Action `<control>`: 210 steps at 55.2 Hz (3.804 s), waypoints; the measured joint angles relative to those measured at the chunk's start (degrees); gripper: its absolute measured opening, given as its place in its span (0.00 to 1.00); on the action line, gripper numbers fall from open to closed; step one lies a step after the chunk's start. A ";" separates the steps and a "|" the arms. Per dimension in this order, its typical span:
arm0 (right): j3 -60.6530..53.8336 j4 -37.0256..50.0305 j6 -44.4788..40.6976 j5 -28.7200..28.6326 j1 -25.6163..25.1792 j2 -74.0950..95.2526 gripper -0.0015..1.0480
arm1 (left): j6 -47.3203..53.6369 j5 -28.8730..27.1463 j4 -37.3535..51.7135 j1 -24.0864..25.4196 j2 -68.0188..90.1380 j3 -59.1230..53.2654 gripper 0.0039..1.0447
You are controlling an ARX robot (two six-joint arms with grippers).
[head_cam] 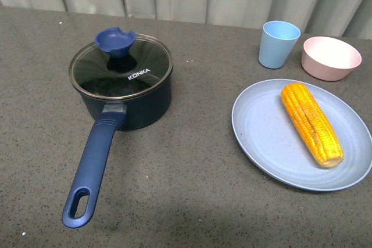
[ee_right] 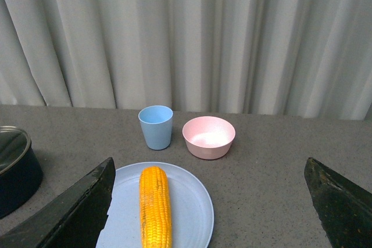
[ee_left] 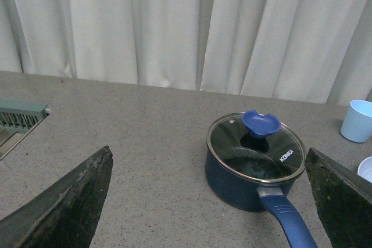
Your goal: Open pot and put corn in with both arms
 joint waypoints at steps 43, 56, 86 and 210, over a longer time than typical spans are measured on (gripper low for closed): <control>0.00 0.00 0.00 -0.04 -0.07 -0.02 0.91 | -7.32 -23.43 16.61 -6.99 31.58 2.12 0.94; 0.00 0.00 0.00 -0.04 -0.07 -0.02 0.91 | -12.15 -17.38 58.12 -10.27 82.05 14.84 0.94; 0.00 0.00 0.00 -0.04 -0.07 -0.02 0.91 | -13.05 -13.27 64.92 -13.94 112.24 35.47 0.94; 0.00 0.00 0.00 -0.04 -0.07 -0.02 0.91 | -5.29 -5.49 79.54 11.52 138.40 42.77 0.59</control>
